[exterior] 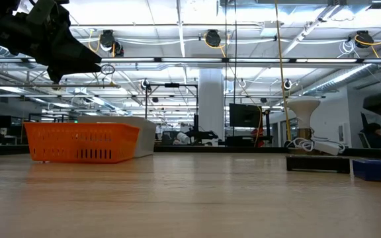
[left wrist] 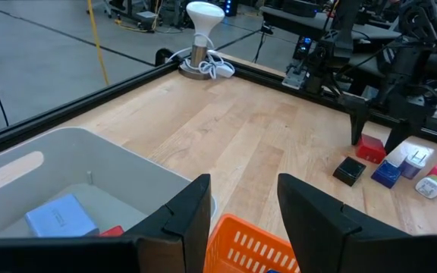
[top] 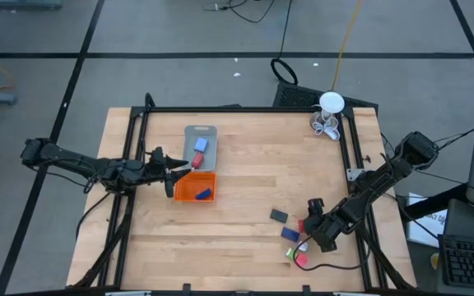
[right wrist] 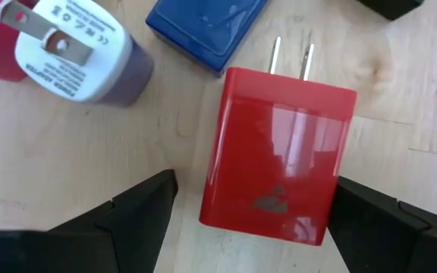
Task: Pick & Place Office items
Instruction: Put the red charger adapter into the gray bin
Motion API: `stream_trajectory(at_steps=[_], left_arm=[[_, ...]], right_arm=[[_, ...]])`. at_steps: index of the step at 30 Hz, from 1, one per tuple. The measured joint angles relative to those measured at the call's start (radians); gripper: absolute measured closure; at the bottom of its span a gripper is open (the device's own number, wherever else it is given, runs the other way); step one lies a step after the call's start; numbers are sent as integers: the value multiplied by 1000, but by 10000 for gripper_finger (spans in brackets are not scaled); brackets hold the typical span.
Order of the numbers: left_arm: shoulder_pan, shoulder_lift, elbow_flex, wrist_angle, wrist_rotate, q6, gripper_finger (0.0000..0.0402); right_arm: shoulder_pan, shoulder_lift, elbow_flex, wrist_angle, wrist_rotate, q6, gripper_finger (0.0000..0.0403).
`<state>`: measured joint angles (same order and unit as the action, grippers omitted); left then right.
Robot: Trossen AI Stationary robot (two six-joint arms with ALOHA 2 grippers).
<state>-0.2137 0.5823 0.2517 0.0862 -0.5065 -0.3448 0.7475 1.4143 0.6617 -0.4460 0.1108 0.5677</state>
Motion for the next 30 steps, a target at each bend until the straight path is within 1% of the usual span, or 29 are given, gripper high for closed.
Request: stream_trajectory(at_steps=[10,13,23,30], left_arm=[[0,0,0,0,0,0,245],[0,0,0,0,0,0,245],[0,0,0,0,0,0,245],[0,0,0,0,0,0,245]], right_arm=[[1,0,0,-6,24,22,92],[1,0,0,-6,39,20,103],[1,0,0,-6,41,41,144],[1,0,-1,14,35,46,153]])
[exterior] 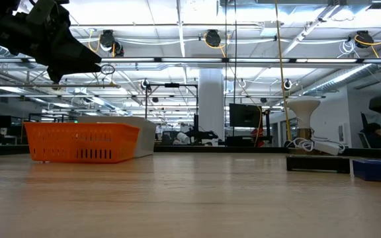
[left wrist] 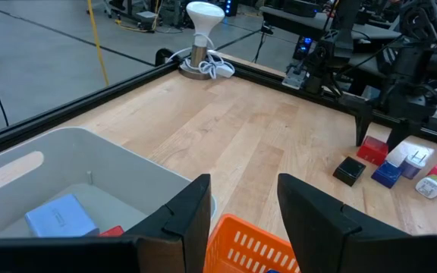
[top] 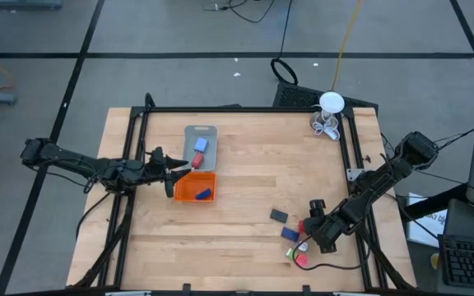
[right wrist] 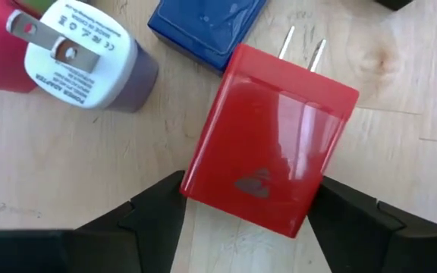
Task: Pick & Place Office items
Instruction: Put the red charger adapter into the gray bin
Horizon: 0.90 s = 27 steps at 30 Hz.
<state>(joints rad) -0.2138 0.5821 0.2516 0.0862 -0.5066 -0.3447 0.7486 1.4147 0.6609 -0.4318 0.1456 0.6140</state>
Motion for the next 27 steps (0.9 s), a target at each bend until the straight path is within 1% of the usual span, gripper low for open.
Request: stream_trajectory(at_steps=[10,18,21,27], left_arm=[[0,0,0,0,0,0,245],[0,0,0,0,0,0,245],[0,0,0,0,0,0,245],[0,0,0,0,0,0,245]], right_arm=[[-2,0,0,15,-31,213,138],[-1,0,1,10,13,210,127],[-1,0,1,9,35,220,134],[-1,0,0,9,40,242,151]])
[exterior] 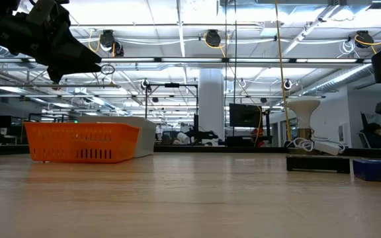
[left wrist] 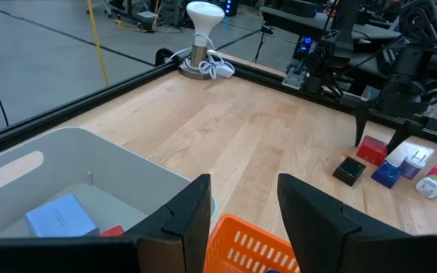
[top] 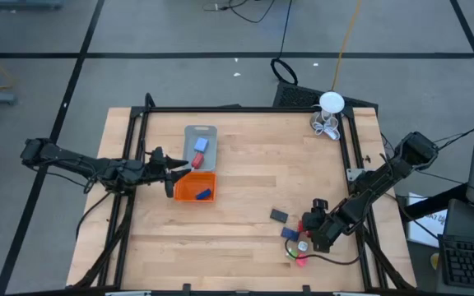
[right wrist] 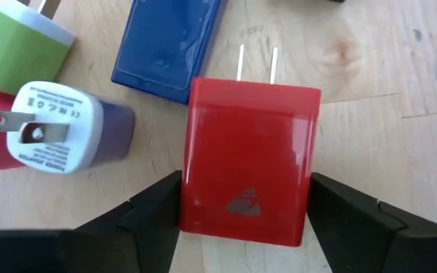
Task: Pick & Place Office items
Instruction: Put the red charger adapter into the gray bin
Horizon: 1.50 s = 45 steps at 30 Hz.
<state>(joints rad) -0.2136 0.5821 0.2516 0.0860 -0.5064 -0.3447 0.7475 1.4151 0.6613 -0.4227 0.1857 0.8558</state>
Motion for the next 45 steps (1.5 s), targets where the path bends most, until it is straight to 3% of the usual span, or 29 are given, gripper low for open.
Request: stream_trajectory(at_steps=[11,17,26,31,38,45], left_arm=[[0,0,0,0,0,0,245],[0,0,0,0,0,0,245],[0,0,0,0,0,0,245],[0,0,0,0,0,0,245],[0,0,0,0,0,0,245],[0,0,0,0,0,0,245]], right_arm=[[0,-3,-28,7,9,-11,194],[0,-4,-39,7,3,-12,193],[-1,-135,-40,-37,-4,-11,193],[-2,-232,-39,-59,73,-29,192],[-6,-308,-37,-37,276,-109,191],[-83,-313,-43,125,366,-279,191]])
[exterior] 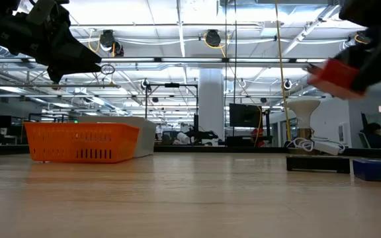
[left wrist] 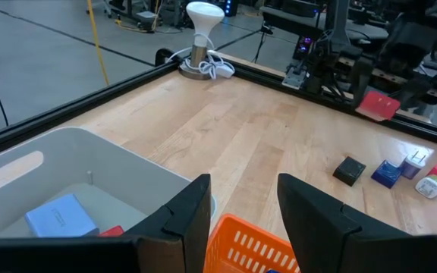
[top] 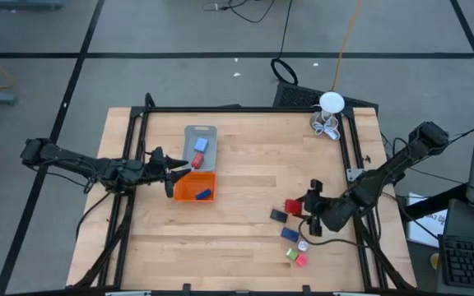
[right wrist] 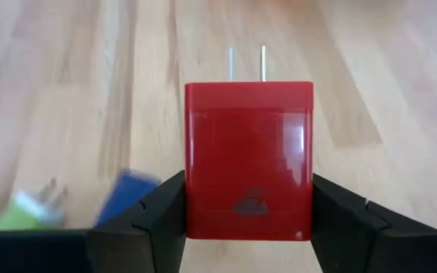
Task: Pick & Place Office items
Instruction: Put the red charger adapter into the gray bin
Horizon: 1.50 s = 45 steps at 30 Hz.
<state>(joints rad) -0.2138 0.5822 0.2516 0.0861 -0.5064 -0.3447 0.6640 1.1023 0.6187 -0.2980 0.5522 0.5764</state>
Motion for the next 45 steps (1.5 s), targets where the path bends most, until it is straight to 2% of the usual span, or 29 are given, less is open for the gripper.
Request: stream_trajectory(at_steps=[4,8,12,18,25,29,32,34,36,38,41,45], left_arm=[[0,0,0,0,0,0,245],[0,0,0,2,-2,10,245],[4,0,0,97,-71,108,245],[5,7,0,293,-89,115,245],[5,39,0,343,-70,111,245],[5,134,0,434,25,90,245],[5,240,0,591,169,70,245],[4,321,0,725,230,50,245],[5,402,0,837,235,45,245],[13,480,15,903,194,37,242],[40,573,60,899,164,-49,223],[66,719,176,850,164,-92,170]], right_arm=[[-65,0,-57,249,-15,-156,191],[-147,0,-123,511,-102,-301,191],[-231,0,-163,700,-212,-382,191],[-352,0,-184,854,-347,-464,190],[-456,0,-184,942,-485,-491,190],[-469,0,-184,944,-507,-492,190],[-467,11,-184,946,-511,-492,190],[-467,23,-184,955,-534,-491,190],[-467,40,-184,968,-557,-483,190],[-466,57,-184,982,-558,-475,190],[-466,65,-184,986,-558,-481,190],[-470,67,-184,1032,-556,-527,190]])
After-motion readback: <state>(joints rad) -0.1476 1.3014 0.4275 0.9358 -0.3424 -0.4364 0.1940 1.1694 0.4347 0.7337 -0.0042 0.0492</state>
